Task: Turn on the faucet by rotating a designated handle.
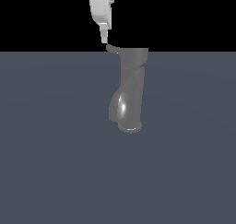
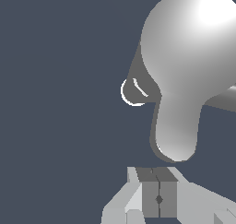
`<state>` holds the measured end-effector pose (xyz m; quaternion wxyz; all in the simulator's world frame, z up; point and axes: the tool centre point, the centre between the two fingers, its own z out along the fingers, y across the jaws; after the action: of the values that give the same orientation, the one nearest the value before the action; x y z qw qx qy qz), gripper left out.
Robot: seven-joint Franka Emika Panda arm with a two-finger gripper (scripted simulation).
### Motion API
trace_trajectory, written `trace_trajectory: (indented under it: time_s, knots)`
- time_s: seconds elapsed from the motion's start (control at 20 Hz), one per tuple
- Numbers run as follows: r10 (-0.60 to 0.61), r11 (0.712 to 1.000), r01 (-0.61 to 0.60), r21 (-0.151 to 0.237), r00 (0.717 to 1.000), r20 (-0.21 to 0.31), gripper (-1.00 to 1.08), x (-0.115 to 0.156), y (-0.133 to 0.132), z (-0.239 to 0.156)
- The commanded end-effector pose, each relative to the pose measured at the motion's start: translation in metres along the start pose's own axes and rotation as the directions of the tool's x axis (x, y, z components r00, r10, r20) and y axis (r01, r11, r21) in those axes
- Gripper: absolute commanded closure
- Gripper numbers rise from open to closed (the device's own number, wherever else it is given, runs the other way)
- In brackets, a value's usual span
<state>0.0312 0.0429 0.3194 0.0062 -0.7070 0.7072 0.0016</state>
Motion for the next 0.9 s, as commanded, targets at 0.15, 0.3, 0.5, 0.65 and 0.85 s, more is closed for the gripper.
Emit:
trace_trajectory:
  time_s: [0.15,0.3,0.5,0.65,0.85]
  knots:
    - [0.114,0.993,-0.114,-0.003,0.993,-0.008,1.08,0.018,-0.017,0.012]
    - [0.159,0.987,-0.159,-0.003,0.987,-0.010,1.08,0.025,-0.023,0.017]
    - [0.199,0.980,-0.199,-0.004,0.980,-0.012,1.08,0.033,-0.028,0.021]
    - [0.214,0.977,-0.214,-0.004,0.977,-0.013,1.08,0.035,-0.029,0.022]
    - [0.217,0.976,-0.217,-0.004,0.976,-0.012,1.08,0.036,-0.030,0.022]
